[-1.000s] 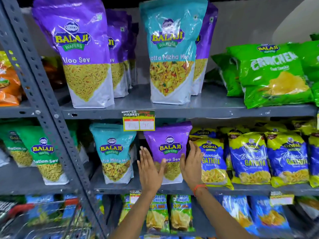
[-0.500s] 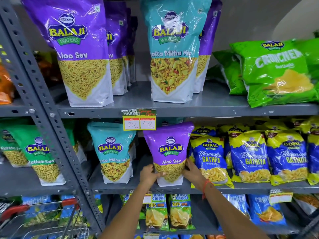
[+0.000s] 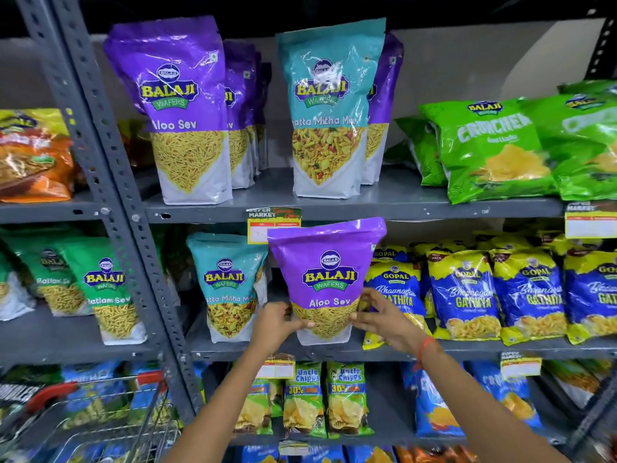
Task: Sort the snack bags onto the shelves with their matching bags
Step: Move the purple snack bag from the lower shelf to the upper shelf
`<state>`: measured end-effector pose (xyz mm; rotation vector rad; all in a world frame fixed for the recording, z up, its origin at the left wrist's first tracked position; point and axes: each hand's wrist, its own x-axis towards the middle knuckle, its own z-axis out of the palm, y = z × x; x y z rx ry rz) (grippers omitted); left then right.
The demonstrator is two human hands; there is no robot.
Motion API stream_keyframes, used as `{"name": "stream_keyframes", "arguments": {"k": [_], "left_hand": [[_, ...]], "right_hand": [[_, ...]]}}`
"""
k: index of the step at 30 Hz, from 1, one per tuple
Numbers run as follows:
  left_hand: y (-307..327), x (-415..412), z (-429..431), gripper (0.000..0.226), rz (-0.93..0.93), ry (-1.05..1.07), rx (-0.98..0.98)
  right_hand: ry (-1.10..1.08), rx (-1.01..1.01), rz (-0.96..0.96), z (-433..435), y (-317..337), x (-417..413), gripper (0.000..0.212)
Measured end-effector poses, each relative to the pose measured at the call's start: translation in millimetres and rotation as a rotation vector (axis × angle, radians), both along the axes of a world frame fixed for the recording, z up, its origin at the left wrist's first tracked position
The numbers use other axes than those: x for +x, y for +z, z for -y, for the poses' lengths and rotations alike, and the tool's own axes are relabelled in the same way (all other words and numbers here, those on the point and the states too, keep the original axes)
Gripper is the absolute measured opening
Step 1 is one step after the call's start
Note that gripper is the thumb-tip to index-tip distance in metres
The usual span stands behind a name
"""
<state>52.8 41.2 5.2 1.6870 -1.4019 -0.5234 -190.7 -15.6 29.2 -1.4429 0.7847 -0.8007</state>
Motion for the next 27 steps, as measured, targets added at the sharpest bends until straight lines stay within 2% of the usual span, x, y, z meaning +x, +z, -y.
{"name": "stream_keyframes", "arguments": {"k": [1, 3, 7, 11, 15, 21, 23, 26, 27], "left_hand": [[3.7, 3.3, -3.0, 0.089, 0.023, -0.017, -0.011], [19.4, 3.2, -11.6, 0.092, 0.063, -0.046, -0.049], [71.6, -8.1, -30.4, 0.075, 0.025, -0.061, -0.167], [122.0, -19.5, -39.4, 0.047, -0.037, -0.079, -0.254], [174.0, -34.4, -33.8, 0.037, -0.053, -0.101, -0.357], [234.1, -58.2, -2.6, 0.063, -0.072, -0.093, -0.431], [246.7, -70.0, 4.9, 0.056, -0.098, -0.093, -0.442], [257.5, -88.4, 21.0, 0.031, -0.145, -0.11, -0.436], [258.7, -93.6, 28.5, 0.034, -0.171, -0.115, -0.443]], "right_hand": [[0.009, -0.02, 0.004, -2.3, 5.7, -1.7, 0.045], [0.024, -0.059, 0.01, -6.6, 19.2, -5.1, 0.043], [0.057, -0.171, -0.001, -14.1, 62.7, -15.3, 0.045], [0.076, -0.257, -0.01, -13.1, 114.4, -27.8, 0.044], [0.061, -0.34, 0.023, -11.9, 172.0, -40.8, 0.039], [-0.048, -0.42, 0.056, 1.0, 234.6, -63.8, 0.036], [-0.074, -0.439, 0.046, 7.2, 246.4, -70.9, 0.034], [-0.151, -0.463, 0.047, 19.5, 258.4, -77.7, 0.035], [-0.182, -0.473, 0.038, 24.5, 260.6, -79.5, 0.037]]}}
